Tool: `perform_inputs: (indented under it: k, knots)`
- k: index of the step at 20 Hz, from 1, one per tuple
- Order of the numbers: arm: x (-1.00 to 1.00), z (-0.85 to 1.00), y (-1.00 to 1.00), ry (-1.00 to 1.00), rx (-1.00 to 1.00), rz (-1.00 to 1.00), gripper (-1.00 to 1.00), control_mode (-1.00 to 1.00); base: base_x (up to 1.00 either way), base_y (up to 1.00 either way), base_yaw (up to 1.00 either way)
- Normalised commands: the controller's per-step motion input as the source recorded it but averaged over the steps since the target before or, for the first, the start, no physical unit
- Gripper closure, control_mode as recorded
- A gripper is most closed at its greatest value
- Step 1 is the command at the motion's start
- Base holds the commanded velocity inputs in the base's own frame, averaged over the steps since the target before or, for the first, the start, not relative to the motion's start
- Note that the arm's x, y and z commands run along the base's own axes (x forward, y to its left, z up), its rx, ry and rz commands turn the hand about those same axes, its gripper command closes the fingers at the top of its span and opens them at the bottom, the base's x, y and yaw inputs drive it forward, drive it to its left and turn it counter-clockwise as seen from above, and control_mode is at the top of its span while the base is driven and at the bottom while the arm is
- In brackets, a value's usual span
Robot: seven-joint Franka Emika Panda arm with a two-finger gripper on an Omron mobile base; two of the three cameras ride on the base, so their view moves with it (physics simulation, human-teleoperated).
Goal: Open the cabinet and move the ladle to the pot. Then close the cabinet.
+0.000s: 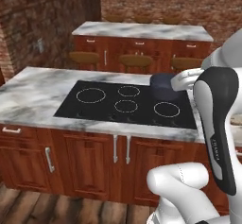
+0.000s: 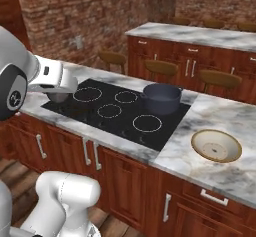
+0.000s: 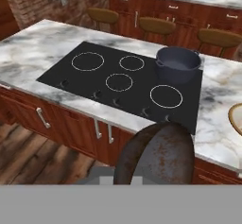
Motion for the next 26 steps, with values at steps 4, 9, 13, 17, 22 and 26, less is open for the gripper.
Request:
perform_inputs:
  k: [4,9,13,17,22,26]
  knots:
    - [0.0,0.0,0.0,0.0,0.0,0.0,1.0,1.0,0.54,0.19,-0.35]
    - [0.0,0.0,0.0,0.0,0.0,0.0,1.0,1.0,0.62,0.3,-0.33]
    - [0.0,0.0,0.0,0.0,0.0,0.0,1.0,1.0,0.51,0.53,-0.29]
    - [0.0,0.0,0.0,0.0,0.0,0.0,1.0,1.0,0.48,0.54,-0.27]
    - [0.0,0.0,0.0,0.0,0.0,0.0,1.0,1.0,0.48,0.45,-0.27]
    - [0.0,0.0,0.0,0.0,0.0,0.0,1.0,1.0,0.53,0.34,-0.23]
